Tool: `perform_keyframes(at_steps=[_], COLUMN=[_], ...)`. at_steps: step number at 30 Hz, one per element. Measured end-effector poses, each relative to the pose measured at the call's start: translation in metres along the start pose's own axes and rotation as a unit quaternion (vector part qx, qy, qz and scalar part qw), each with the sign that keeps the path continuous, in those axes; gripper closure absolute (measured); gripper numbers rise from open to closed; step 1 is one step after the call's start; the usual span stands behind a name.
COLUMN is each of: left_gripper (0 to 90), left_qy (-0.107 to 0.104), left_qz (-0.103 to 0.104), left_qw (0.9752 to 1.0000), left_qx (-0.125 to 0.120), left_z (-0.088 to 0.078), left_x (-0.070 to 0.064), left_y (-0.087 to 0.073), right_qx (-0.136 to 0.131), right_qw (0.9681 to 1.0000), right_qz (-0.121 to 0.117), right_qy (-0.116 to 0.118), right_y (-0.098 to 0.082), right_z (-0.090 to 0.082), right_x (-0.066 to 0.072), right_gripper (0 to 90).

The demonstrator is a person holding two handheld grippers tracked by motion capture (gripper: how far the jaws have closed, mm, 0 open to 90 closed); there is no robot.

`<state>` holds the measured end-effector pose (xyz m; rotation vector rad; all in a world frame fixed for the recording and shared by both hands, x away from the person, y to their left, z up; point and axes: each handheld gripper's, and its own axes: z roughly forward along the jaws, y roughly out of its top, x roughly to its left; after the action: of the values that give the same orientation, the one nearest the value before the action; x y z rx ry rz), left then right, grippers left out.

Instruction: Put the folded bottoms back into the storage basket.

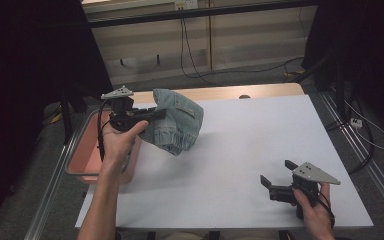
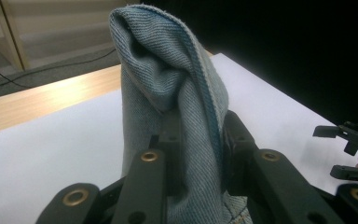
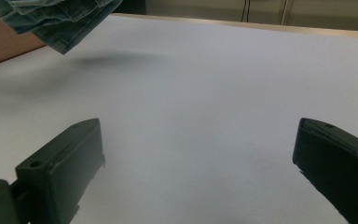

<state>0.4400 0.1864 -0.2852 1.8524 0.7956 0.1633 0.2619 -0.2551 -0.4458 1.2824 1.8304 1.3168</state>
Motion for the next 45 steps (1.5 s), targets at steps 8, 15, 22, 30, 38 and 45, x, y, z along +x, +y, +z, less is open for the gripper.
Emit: perform_keyframes(at_steps=[8, 15, 22, 30, 38, 45], left_gripper=[74.3, 74.3, 74.2, 74.2, 74.2, 74.3], left_qy=[0.006, 0.016, 0.019, 0.027, 0.030, 0.035], left_qz=[0.004, 0.010, 0.001, -0.001, -0.004, -0.007], left_qw=[1.0000, 0.9996, 0.9993, 0.9990, 0.9987, 0.9980], left_qx=[-0.007, -0.019, -0.032, -0.035, -0.041, -0.052], left_z=[-0.008, -0.020, -0.029, -0.039, -0.053, -0.064], left_x=[-0.003, -0.009, -0.006, -0.002, 0.001, 0.004], left_y=[0.003, 0.008, 0.009, 0.010, 0.011, 0.012], right_qx=[-0.001, 0.000, -0.001, -0.001, -0.003, -0.001], right_qw=[1.0000, 1.0000, 1.0000, 1.0000, 1.0000, 1.0000], right_qz=[0.001, -0.001, -0.001, -0.001, -0.001, -0.001], right_qy=[0.000, 0.000, -0.002, -0.003, -0.005, -0.004], right_y=[0.000, 0.000, 0.000, 0.000, 0.000, 0.000], right_z=[0.000, 0.000, 0.000, 0.000, 0.000, 0.000], right_x=[0.000, 0.000, 0.000, 0.000, -0.001, -0.001], right_gripper=[1.7, 1.8, 1.8, 1.9, 1.7, 1.7])
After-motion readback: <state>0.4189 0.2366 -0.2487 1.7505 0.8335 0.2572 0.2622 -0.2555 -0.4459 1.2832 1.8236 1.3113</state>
